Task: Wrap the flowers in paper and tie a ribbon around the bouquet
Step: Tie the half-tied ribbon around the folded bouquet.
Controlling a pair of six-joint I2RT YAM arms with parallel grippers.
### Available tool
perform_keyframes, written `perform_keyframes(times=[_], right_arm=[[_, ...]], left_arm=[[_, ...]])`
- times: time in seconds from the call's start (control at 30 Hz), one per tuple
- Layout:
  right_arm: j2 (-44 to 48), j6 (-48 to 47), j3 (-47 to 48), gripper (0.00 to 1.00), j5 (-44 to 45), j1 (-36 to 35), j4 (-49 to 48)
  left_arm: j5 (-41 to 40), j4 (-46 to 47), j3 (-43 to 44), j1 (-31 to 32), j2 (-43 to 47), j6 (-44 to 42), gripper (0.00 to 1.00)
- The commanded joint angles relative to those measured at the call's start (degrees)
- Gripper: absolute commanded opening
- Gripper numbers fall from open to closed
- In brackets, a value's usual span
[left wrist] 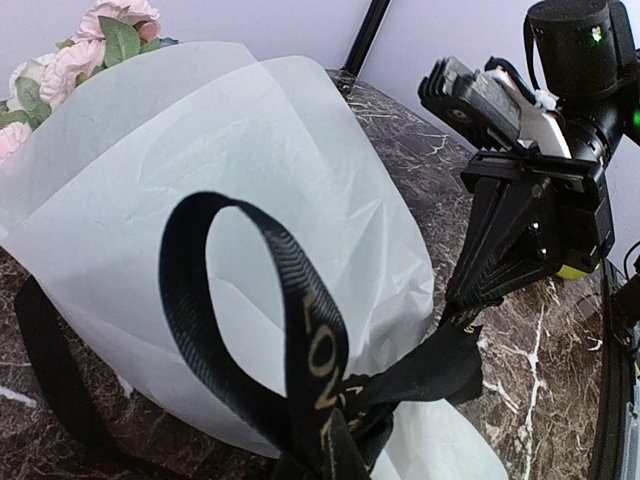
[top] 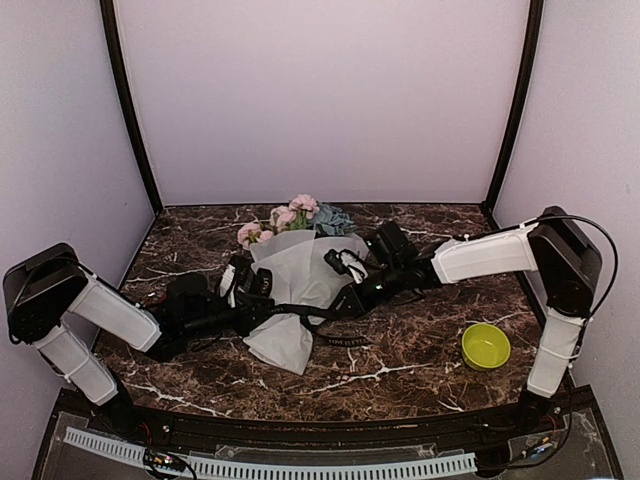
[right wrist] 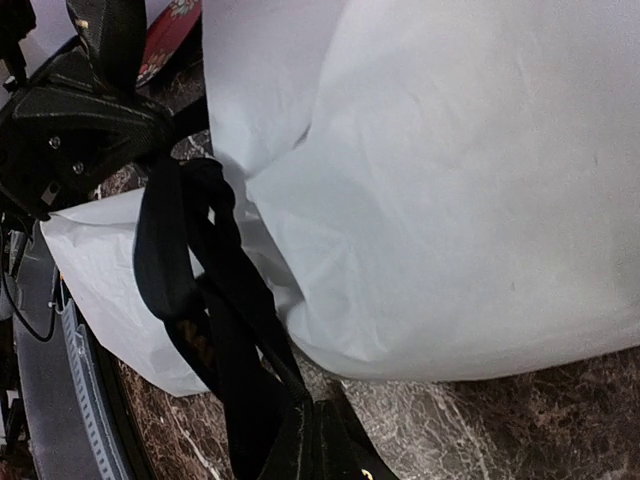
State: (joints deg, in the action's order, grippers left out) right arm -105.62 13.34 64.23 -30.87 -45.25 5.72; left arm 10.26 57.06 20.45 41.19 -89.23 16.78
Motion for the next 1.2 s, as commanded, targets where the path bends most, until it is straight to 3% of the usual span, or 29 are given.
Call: perform_keyframes(times=[0.0, 0.7, 1.17], right_arm=[[2.37, 2.03, -2.65, 0.00, -0.50, 1.15, -1.36], [2.02, 4.72, -9.35, 0.00, 2.65, 4.89, -2.10], [2.12, 5.03, -13.54, 0.00, 2.73, 6.62, -2.24]], left_arm=[[1.37, 1.93, -0.98, -1.42, -0.47, 1.74, 0.00], [-8.75, -10.66, 0.63, -4.31, -0.55, 4.96, 0.00], [-8.92, -9.85, -1.15, -5.31, -0.73, 5.29, 0.00]])
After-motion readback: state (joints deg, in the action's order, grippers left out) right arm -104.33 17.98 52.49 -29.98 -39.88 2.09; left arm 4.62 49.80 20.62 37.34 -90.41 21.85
